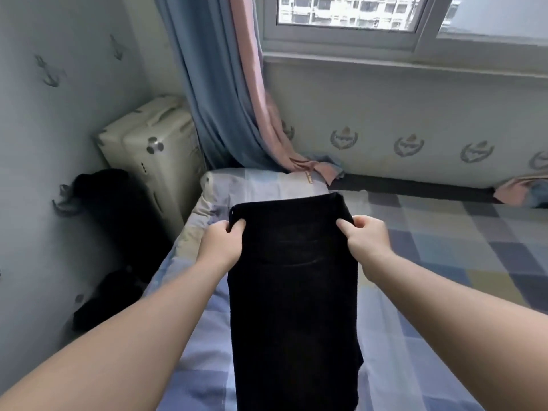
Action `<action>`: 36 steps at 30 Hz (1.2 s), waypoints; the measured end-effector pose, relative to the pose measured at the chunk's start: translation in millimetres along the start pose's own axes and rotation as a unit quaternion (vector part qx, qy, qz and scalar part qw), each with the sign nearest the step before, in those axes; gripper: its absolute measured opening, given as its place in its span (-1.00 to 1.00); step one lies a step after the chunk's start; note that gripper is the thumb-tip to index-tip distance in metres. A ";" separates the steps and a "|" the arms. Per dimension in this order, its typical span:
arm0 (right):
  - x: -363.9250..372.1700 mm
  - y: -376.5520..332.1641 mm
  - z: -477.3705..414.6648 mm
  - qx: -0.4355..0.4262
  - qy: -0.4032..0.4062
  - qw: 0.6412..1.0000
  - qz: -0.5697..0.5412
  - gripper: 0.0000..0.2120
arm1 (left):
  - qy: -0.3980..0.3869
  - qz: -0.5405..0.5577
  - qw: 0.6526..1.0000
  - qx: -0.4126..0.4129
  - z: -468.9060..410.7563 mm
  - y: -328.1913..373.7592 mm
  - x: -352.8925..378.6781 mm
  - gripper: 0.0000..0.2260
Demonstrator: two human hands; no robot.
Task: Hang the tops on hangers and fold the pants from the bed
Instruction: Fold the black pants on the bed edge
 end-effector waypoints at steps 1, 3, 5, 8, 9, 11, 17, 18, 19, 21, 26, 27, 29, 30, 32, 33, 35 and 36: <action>15.2 11.7 -15.6 0.003 -0.003 1.000 0.008 -0.78 | 0.005 -0.010 1.000 0.002 -17.9 -14.4 8.3 -0.62; 47.5 40.1 -40.2 0.012 -0.019 0.999 0.043 -0.82 | -0.008 -0.014 1.000 -0.001 -47.3 -46.8 28.5 -0.71; 76.2 77.9 -50.4 0.033 -0.045 0.994 0.092 -0.76 | -0.019 -0.019 1.000 -0.015 -57.8 -86.2 47.4 -0.68; 116.9 146.0 -40.3 0.069 -0.113 0.983 0.130 -0.46 | -0.055 -0.038 0.997 -0.043 -38.7 -157.0 77.7 -0.58; 127.5 164.2 -31.4 0.067 -0.137 0.979 0.136 -0.44 | -0.066 -0.042 0.996 -0.051 -24.6 -179.3 86.0 -0.58; 143.6 191.7 -11.3 0.038 -0.172 0.974 0.140 -0.45 | -0.087 -0.057 0.993 -0.060 5.2 -217.9 99.6 -0.59; 166.3 257.8 61.6 -0.010 -0.240 0.943 0.230 -0.40 | -0.183 -0.177 0.964 -0.078 96.0 -289.0 125.8 -0.49; 167.1 269.2 75.4 -0.009 -0.253 0.934 0.252 -0.40 | -0.193 -0.207 0.956 -0.075 112.0 -295.1 127.2 -0.48; 166.0 278.3 88.8 -0.012 -0.261 0.924 0.278 -0.40 | -0.198 -0.241 0.948 -0.066 127.8 -298.6 127.9 -0.47; 159.4 293.1 111.6 -0.027 -0.269 0.904 0.331 -0.40 | -0.202 -0.299 0.932 -0.042 158.6 -301.4 129.7 -0.45; 130.5 322.8 164.5 -0.055 -0.286 0.877 0.381 -0.39 | -0.224 -0.364 0.904 -0.027 254.5 -312.1 133.4 -0.42; 122.1 327.7 175.7 -0.053 -0.288 0.876 0.382 -0.39 | -0.230 -0.369 0.900 -0.033 274.6 -315.0 132.8 -0.41; 103.4 335.0 199.7 -0.049 -0.290 0.878 0.379 -0.39 | -0.231 -0.377 0.896 -0.049 312.8 -318.4 128.9 -0.41; 93.7 338.2 212.4 -0.047 -0.290 0.879 0.376 -0.39 | -0.229 -0.377 0.896 -0.057 330.9 -319.0 126.1 -0.42; 75.2 344.6 238.5 -0.046 -0.296 0.876 0.377 -0.39 | -0.223 -0.372 0.898 -0.072 366.9 -320.5 120.2 -0.42; 66.9 347.9 251.5 -0.049 -0.298 0.875 0.379 -0.39 | -0.218 -0.368 0.900 -0.079 384.6 -322.1 117.1 -0.42; 52.1 354.9 276.9 -0.056 -0.300 0.875 0.375 -0.39 | -0.206 -0.356 0.906 -0.097 420.0 -328.1 109.0 -0.42; 45.4 359.4 289.9 -0.054 -0.302 0.877 0.369 -0.40 | -0.202 -0.351 0.908 -0.107 438.0 -332.7 105.2 -0.42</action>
Point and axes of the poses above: each hand's wrist, its own z-axis away from the middle knuckle, its own x-axis out of the palm, y = z × x, the point moved 10 cm from there along -z, towards the middle knuckle, and after that the axes turned 12 degrees about z, right-handed, at the moved point
